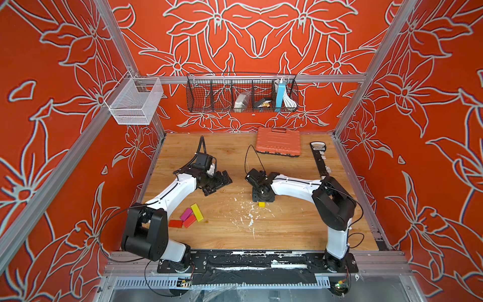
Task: Assemble the letter c with building blocks
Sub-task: Assemble the building block at the center of the board, then pick up the building block from the center of the board.
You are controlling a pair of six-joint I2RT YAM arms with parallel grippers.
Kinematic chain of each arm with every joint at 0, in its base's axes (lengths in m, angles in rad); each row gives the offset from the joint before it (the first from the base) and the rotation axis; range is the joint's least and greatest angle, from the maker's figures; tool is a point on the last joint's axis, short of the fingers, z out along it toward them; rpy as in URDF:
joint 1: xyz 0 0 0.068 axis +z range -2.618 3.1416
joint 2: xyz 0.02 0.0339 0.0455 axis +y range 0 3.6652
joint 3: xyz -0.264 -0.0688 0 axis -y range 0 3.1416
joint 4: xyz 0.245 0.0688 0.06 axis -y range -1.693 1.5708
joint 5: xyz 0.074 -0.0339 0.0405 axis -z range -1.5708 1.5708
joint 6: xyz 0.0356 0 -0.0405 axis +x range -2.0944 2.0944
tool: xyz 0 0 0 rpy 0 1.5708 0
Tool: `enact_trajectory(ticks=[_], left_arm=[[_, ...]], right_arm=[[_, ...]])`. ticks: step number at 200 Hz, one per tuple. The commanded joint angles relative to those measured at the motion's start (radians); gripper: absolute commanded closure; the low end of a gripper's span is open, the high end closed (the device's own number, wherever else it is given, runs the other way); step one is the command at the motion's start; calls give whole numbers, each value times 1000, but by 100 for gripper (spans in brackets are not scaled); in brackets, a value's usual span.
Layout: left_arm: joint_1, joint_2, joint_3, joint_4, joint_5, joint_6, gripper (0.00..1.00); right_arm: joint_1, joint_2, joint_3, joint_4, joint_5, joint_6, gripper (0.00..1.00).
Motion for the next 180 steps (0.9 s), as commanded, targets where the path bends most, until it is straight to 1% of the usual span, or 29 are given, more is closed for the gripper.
enact_trajectory(ticks=[1,28,56,99,126,144,161,180], left_arm=[[7,-11,-12,-4,10,5,2],[9,-24,1,-15,7,2,2],[10,-39,15,-29,13,1,2],[11,-45,45,-47,24,5,2],[11,-35,64,-44,30,-2,2],[11,-20,82,-40,34,-10,2],[11,-9,102,-49,7,-9,2],[22,9,130,-69,-49,-5,2]], right_arm=[[-6,-8,-36,-14,-6,0,36],[-7,-68,-48,-10,-20,-14,29],[-18,-155,-65,-27,3,-40,22],[-110,-321,-183,61,-38,-76,12],[-175,-403,-261,129,-109,-105,9],[-208,-440,-298,160,-155,-125,8],[-227,-483,-332,179,-175,-134,8],[-250,-524,-357,174,-197,-146,8]])
